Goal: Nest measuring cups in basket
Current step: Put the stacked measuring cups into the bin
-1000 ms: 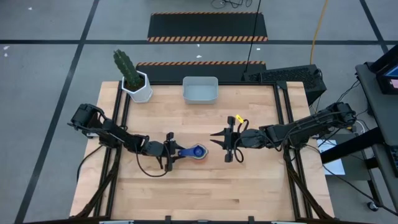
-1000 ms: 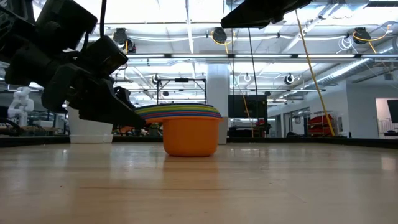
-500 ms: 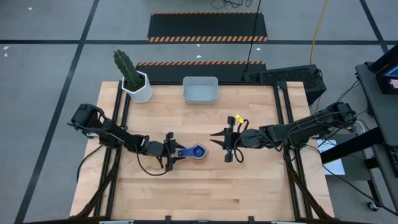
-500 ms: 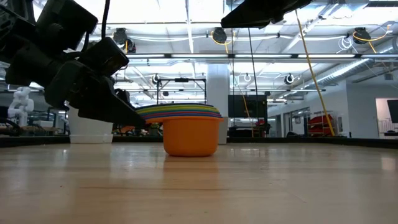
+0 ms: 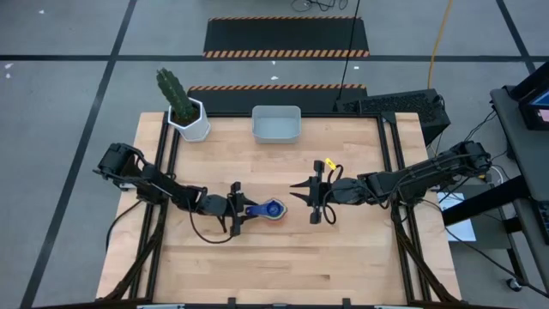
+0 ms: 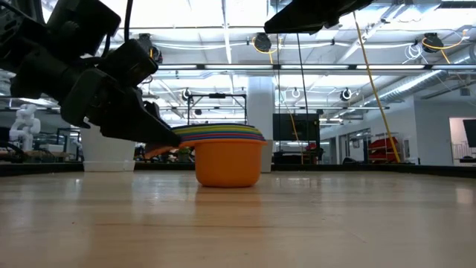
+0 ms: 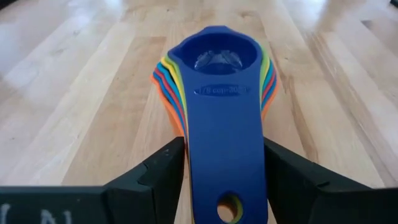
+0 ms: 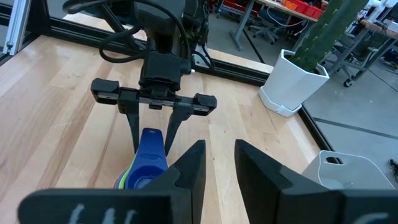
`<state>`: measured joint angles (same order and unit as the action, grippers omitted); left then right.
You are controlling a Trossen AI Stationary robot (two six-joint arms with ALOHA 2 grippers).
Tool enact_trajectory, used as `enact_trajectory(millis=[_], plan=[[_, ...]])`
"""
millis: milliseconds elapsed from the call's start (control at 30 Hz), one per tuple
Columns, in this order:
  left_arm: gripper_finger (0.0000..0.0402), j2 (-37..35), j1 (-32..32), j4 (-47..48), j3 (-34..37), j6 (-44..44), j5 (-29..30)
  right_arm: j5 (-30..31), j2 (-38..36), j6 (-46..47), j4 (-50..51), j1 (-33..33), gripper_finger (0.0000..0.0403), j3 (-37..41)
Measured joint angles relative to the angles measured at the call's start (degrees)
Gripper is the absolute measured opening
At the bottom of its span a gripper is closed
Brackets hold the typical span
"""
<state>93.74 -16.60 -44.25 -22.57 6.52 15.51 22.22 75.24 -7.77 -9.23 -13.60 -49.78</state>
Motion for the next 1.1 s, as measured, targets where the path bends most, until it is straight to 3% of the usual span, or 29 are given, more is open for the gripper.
enact_trajectory(millis=[267, 533, 1100], plan=[[0.0197, 1.9, 0.02, -0.49, -0.03, 0.69, -0.4, 0.0, 0.0, 0.0, 0.0, 0.01, 0.008, 0.0], [0.0182, 6.74, -0.11, -6.7, -0.09, -0.16, -0.39, 0.01, 0.0, 0.0, 0.0, 0.01, 0.008, 0.0], [0.0141, 6.81, -0.15, -7.37, -0.09, -1.71, 0.02, 0.0, 0.0, -0.24, 0.0, 0.01, 0.008, 0.0]])
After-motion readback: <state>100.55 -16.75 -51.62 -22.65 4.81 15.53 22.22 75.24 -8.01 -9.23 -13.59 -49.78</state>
